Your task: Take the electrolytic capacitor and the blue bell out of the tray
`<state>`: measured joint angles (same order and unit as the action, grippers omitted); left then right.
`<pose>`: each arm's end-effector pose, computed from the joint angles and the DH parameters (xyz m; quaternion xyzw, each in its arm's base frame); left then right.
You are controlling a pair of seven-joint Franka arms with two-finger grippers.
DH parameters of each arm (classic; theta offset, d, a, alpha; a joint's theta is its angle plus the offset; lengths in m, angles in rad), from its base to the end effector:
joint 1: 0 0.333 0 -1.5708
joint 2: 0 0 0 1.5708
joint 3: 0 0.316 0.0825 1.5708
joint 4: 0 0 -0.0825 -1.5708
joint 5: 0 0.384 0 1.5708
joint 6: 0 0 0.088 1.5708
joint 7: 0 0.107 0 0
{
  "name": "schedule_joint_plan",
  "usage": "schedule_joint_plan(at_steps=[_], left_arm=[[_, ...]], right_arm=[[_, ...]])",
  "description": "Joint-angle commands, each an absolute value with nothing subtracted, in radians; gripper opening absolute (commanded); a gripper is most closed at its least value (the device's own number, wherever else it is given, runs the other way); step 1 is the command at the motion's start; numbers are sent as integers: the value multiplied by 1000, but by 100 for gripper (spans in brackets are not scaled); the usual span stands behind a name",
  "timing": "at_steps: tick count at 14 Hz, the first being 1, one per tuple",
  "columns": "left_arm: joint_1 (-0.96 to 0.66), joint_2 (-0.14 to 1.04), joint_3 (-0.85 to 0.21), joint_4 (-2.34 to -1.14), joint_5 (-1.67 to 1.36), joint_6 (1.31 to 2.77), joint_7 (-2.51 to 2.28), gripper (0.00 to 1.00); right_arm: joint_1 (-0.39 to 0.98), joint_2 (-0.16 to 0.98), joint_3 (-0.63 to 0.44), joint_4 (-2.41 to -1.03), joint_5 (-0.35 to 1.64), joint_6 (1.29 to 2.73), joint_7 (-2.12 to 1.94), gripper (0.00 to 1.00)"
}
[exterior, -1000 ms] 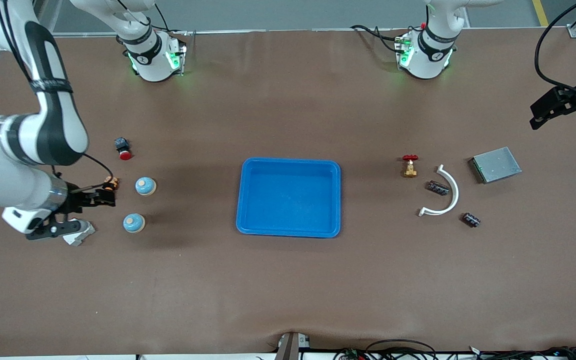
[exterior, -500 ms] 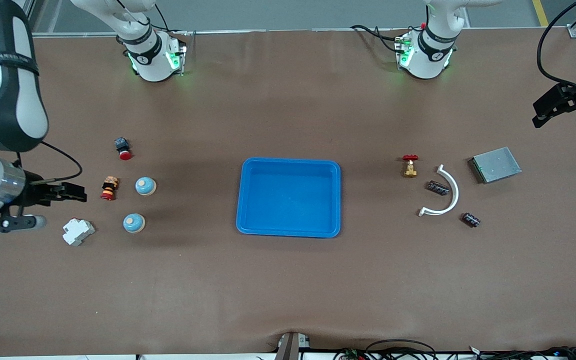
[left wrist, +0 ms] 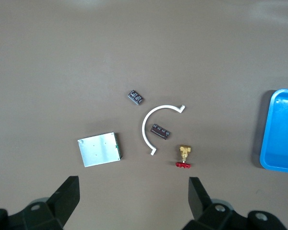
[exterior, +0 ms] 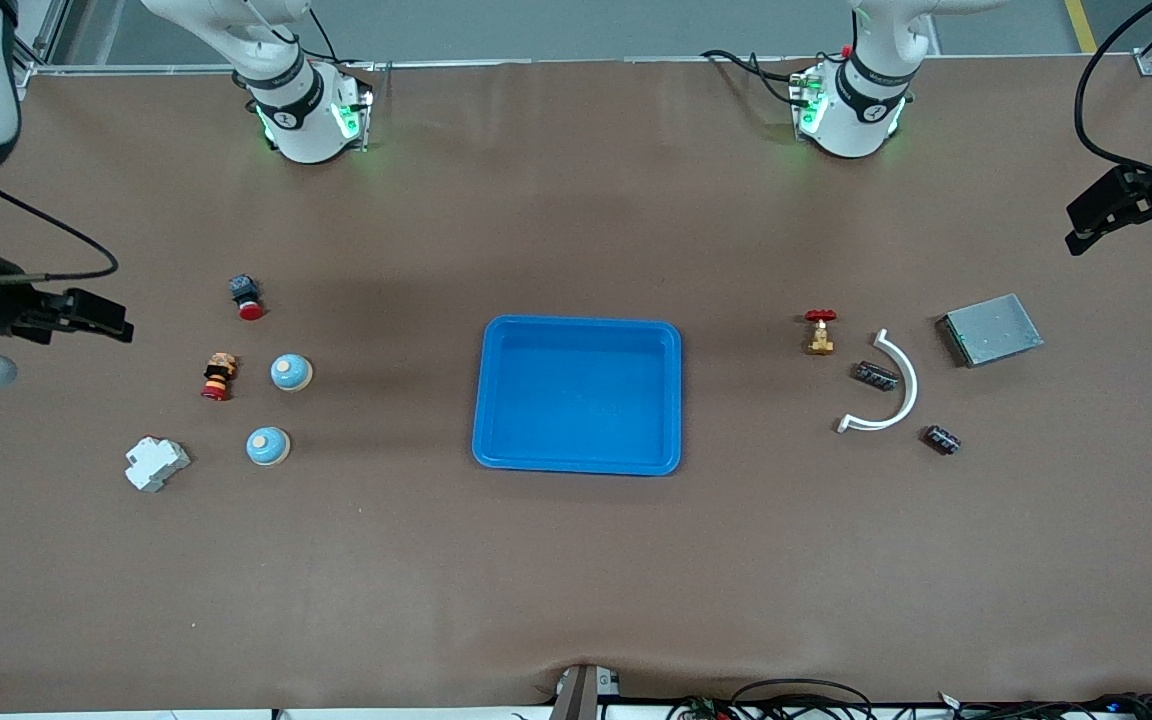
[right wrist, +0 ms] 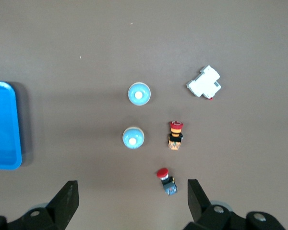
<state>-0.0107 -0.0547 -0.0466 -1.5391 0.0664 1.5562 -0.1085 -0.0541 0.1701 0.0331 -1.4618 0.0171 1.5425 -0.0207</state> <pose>0.5355 -0.0243 0.6682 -0.9984 -0.0272 -0.0386 0.0313 0.6011 -0.0124 0.5750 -0.9989 0.0004 0.0444 0.0123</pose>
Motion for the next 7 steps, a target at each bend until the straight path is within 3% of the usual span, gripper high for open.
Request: schedule_joint_plan(at_steps=[1, 7], left_arm=[[-9, -58, -49, -1526, 46, 1536, -92, 100], [-3, -81, -46, -1569, -2, 1526, -86, 100]], right_arm=[[-37, 157, 25, -1440, 21, 1502, -3, 100], [-6, 120, -21, -1442, 21, 1471, -12, 100]])
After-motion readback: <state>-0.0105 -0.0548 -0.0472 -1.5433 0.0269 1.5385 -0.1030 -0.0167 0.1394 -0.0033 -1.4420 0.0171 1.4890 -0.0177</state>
